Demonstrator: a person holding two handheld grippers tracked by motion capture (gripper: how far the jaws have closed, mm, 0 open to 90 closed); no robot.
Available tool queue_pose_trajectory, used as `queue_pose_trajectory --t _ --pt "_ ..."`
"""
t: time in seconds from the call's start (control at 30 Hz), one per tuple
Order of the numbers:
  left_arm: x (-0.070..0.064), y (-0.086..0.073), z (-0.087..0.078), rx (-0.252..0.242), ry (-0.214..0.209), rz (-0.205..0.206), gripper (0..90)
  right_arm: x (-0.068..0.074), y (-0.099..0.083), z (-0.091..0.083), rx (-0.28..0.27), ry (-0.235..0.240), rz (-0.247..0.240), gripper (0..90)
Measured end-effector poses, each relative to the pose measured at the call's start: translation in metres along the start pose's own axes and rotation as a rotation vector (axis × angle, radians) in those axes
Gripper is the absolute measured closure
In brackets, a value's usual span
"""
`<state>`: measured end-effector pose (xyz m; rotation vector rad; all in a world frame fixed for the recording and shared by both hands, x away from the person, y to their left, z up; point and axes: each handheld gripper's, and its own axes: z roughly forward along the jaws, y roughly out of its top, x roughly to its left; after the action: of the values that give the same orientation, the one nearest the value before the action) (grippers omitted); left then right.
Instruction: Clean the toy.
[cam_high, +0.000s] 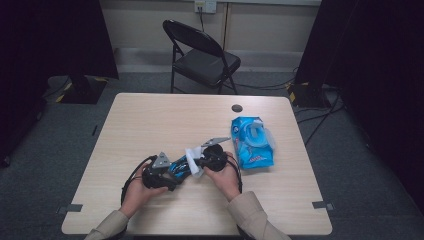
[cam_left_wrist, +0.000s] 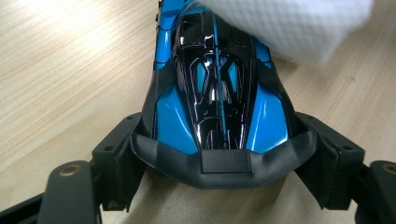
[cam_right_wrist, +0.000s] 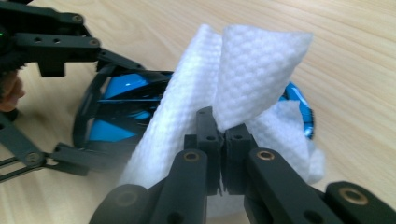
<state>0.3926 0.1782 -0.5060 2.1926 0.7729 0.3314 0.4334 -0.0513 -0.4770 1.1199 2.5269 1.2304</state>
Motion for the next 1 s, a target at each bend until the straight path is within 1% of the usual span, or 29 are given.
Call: queue_pose_trajectory --t 0.03,0.1,0.2,0.23,0.33,0.43,0.47,0.5,0.73,0.87,1.0 --pt "0.000 0.000 0.000 0.000 0.000 0.000 24.1 -0.003 0.000 0.000 -0.002 -0.003 0.013 88.4" --pt "0.000 0.000 0.000 0.000 0.001 0.000 24.1 -0.004 0.000 0.001 -0.004 -0.006 0.022 88.4" --pt "0.000 0.000 0.000 0.000 0.001 0.000 24.1 -0.007 0.001 0.001 -0.004 -0.013 0.023 88.5" --pt "0.000 0.000 0.000 0.000 0.001 0.000 24.1 -0.008 0.001 0.001 -0.003 -0.021 0.028 88.5" --pt "0.000 0.000 0.000 0.000 0.001 -0.001 24.1 -0.012 0.001 0.001 -0.012 -0.019 0.049 88.5" --pt "0.000 0.000 0.000 0.000 0.001 -0.001 24.1 -0.014 0.003 0.002 -0.014 -0.046 0.045 88.5" --pt "0.000 0.000 0.000 0.000 0.001 -0.001 24.1 -0.015 0.003 0.002 -0.017 -0.048 0.045 88.5" --pt "0.000 0.000 0.000 0.000 0.001 -0.001 24.1 -0.017 0.003 0.003 -0.021 -0.049 0.048 88.5" --pt "0.000 0.000 0.000 0.000 0.001 -0.001 24.1 -0.029 0.006 0.006 -0.031 -0.098 0.083 88.5" --pt "0.000 0.000 0.000 -0.001 0.001 -0.001 24.1 -0.036 0.006 0.007 -0.037 -0.111 0.101 88.5" --pt "0.000 0.000 0.000 0.000 0.001 -0.001 24.1 -0.040 0.005 0.008 -0.037 -0.137 0.101 88.5"
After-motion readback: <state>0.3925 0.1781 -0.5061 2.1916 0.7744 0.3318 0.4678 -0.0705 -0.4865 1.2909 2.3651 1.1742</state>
